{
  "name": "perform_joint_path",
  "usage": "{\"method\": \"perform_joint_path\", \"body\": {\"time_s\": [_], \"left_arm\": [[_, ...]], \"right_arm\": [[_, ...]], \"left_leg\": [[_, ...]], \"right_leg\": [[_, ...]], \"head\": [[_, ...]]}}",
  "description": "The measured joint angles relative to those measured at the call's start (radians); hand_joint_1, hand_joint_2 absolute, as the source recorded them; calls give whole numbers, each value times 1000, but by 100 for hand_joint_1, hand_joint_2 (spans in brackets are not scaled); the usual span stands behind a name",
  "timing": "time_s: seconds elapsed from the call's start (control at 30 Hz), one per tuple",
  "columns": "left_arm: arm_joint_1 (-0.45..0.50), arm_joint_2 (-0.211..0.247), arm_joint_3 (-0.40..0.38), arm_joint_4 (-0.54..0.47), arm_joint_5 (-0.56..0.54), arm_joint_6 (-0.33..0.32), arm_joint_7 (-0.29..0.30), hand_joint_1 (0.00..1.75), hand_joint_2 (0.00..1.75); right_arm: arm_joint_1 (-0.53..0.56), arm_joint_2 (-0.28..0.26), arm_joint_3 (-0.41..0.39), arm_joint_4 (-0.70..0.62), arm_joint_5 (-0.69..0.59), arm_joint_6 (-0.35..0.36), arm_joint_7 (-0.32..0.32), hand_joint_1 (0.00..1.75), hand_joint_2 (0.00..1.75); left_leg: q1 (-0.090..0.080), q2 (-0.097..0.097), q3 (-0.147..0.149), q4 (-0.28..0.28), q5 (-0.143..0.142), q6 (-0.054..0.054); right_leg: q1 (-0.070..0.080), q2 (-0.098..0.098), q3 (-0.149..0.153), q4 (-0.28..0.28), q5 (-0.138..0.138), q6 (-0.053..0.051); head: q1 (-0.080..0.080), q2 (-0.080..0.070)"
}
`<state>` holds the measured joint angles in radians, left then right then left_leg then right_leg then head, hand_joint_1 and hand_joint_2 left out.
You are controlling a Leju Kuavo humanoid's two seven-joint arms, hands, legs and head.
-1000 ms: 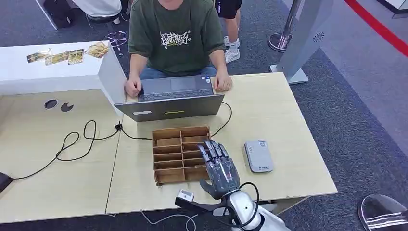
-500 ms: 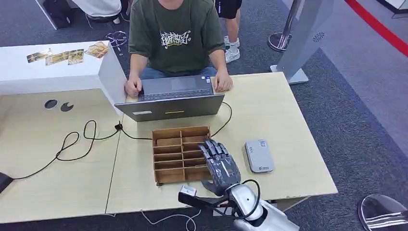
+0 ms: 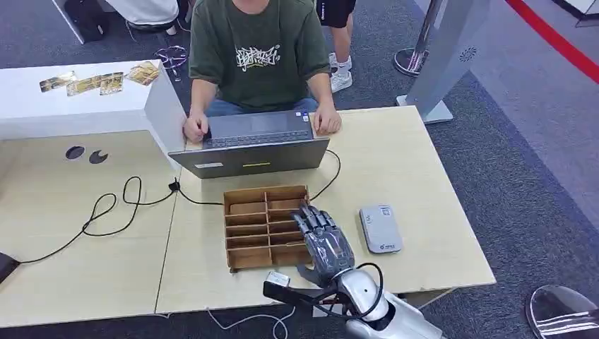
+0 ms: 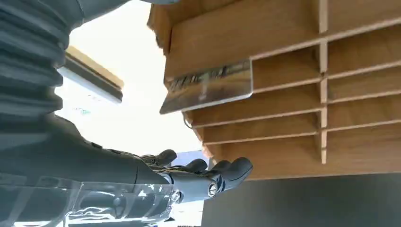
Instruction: Pass the card to the sensor for recognition and then transmit it.
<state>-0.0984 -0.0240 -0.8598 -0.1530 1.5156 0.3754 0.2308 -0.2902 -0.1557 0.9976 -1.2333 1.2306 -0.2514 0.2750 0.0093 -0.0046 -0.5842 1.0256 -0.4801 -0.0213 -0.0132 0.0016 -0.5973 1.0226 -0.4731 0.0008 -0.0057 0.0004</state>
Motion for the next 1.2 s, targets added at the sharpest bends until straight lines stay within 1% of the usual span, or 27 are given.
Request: {"method": "perform_joint_path", "body": {"time_s": [0.17, 0.3, 1.2], "left_arm": [[0, 0, 0, 0, 4, 0, -1, 0, 0], [0, 0, 0, 0, 4, 0, -1, 0, 0], [0, 0, 0, 0, 5, 0, -8, 0, 0]], "right_arm": [[-1, -26, 3, -35, -7, 4, 10, 0, 175], [1, -37, 5, -51, -6, 1, 21, 0, 175], [1, -38, 24, -56, -25, 8, 27, 0, 175]], "left_leg": [[0, 0, 0, 0, 0, 0], [0, 0, 0, 0, 0, 0], [0, 0, 0, 0, 0, 0]], "right_leg": [[0, 0, 0, 0, 0, 0], [0, 0, 0, 0, 0, 0], [0, 0, 0, 0, 0, 0]], "head": [[0, 0], [0, 0], [0, 0]]}}
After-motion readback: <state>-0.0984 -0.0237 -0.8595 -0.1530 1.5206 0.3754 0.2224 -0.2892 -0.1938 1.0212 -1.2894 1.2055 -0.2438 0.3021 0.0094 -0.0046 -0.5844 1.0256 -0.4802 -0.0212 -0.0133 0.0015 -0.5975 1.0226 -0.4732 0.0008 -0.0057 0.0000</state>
